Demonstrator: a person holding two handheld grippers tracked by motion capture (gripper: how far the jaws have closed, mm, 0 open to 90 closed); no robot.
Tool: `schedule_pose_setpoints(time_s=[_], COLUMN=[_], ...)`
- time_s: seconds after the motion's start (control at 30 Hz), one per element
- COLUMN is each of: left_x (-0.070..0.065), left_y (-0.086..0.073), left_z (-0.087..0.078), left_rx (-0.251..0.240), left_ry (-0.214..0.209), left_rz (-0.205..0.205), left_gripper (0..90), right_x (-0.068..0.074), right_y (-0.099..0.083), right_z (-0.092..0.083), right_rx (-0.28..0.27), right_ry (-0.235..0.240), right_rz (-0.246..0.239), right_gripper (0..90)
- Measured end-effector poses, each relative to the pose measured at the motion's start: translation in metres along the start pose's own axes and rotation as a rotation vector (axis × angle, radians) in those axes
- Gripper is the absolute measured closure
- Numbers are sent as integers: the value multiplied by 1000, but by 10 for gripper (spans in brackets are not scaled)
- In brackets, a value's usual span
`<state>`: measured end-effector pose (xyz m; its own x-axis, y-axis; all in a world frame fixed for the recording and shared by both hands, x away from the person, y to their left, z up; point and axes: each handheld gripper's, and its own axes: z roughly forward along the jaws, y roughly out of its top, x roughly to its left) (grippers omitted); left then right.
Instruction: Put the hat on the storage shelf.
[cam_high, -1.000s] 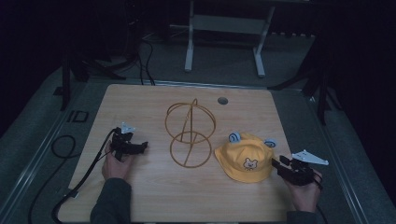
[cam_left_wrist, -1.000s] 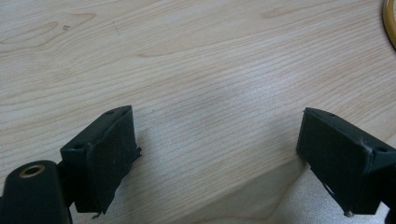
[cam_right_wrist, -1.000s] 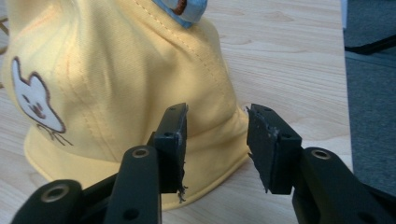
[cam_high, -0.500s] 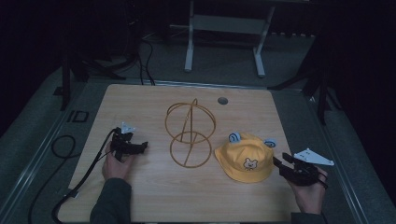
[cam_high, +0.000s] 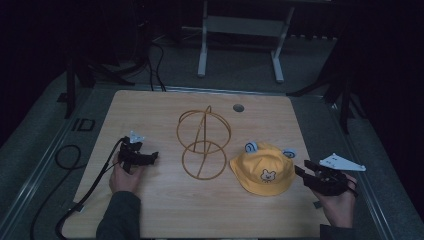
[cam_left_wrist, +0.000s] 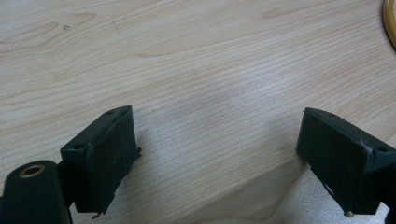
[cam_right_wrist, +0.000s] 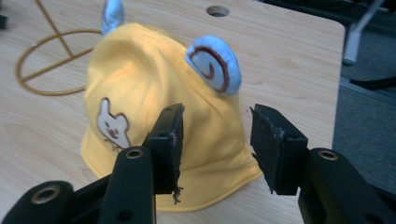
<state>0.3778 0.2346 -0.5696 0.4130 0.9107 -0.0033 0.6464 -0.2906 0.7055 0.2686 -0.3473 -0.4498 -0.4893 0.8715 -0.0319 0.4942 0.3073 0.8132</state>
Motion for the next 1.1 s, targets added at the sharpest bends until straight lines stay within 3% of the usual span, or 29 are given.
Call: schedule_pose_setpoints(time_s=[0.5, 0.9, 1.1], left_x=[0, 0, 0], left_y=[0, 0, 0], left_z=[0, 0, 0], left_rx=[0, -1, -1], left_ry=[0, 0, 0], left_rz=[1, 0, 0], left_gripper=[119, 119, 119], right_x=[1, 6, 5], right_y=[25, 41, 48], right_z=[-2, -3, -4], right_rx=[60, 108, 110], right_ry=[89, 96, 106], right_rz=[-93, -179, -192], right_gripper=[522, 523, 505])
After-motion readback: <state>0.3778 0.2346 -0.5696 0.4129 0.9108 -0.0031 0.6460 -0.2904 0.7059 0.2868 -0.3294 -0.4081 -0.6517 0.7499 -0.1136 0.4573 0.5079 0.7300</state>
